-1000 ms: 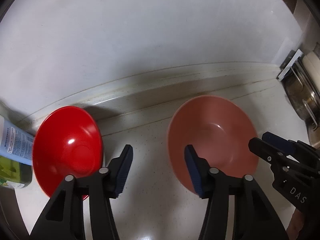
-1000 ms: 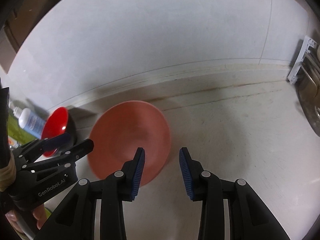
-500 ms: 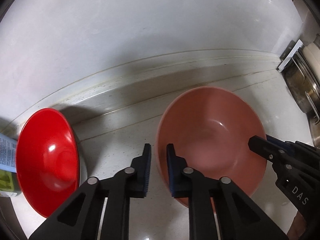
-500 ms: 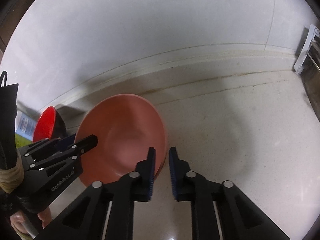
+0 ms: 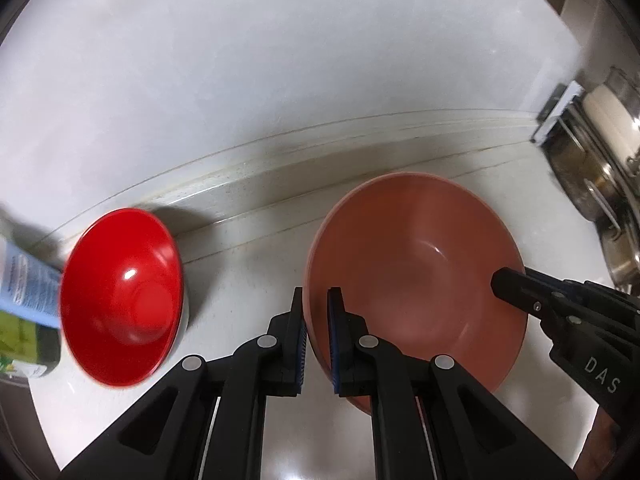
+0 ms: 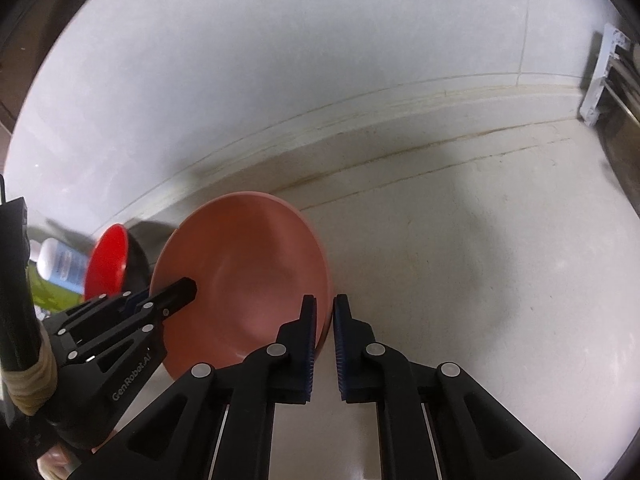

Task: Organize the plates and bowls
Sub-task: 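Close both tools on the rim of the pink bowl, then lift the pink bowl with both tools and carry it over the white bowl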

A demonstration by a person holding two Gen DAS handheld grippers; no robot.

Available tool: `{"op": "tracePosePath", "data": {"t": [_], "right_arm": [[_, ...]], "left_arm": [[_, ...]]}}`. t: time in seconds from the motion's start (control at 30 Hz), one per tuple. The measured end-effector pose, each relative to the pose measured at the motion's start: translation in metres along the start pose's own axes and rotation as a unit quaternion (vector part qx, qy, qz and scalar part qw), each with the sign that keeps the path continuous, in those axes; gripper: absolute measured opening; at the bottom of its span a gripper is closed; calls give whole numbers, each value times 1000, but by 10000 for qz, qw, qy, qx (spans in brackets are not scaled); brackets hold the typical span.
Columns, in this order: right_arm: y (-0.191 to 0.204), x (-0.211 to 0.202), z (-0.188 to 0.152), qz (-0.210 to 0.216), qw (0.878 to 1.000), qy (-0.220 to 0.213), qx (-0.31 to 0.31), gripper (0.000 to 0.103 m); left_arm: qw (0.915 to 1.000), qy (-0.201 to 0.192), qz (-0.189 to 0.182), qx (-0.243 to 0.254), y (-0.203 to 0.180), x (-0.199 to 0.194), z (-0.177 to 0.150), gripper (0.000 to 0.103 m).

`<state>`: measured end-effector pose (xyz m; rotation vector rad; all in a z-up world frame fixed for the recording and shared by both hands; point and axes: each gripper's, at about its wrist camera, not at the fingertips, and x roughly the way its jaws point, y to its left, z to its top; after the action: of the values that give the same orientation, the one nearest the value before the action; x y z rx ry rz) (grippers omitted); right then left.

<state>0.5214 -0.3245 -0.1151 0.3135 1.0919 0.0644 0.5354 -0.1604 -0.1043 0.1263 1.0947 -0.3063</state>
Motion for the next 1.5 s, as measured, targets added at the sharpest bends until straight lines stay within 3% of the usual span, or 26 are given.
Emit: {"op": "tracePosePath", "data": {"t": [0.37,0.77,1.2,1.5], "right_arm": [[12,-72,-32,-106,9991,-380,-122,10],[13,-136,-84,-151,9977,-655,-102,10],[1,-177,-147,-304,9972,-685,-40,10],[-7,-177,-180,-345,9984,-456,24,10]], "left_arm": [[9992,-253,-316,-68,-15,-73,-35,11],[9988,-298,-392,-73,-45,-123,-85,11],[9983,-74,-573,-26,-77,-139,-139,11],[9976,169,-666,-40,-84,-131,-168,12]]}}
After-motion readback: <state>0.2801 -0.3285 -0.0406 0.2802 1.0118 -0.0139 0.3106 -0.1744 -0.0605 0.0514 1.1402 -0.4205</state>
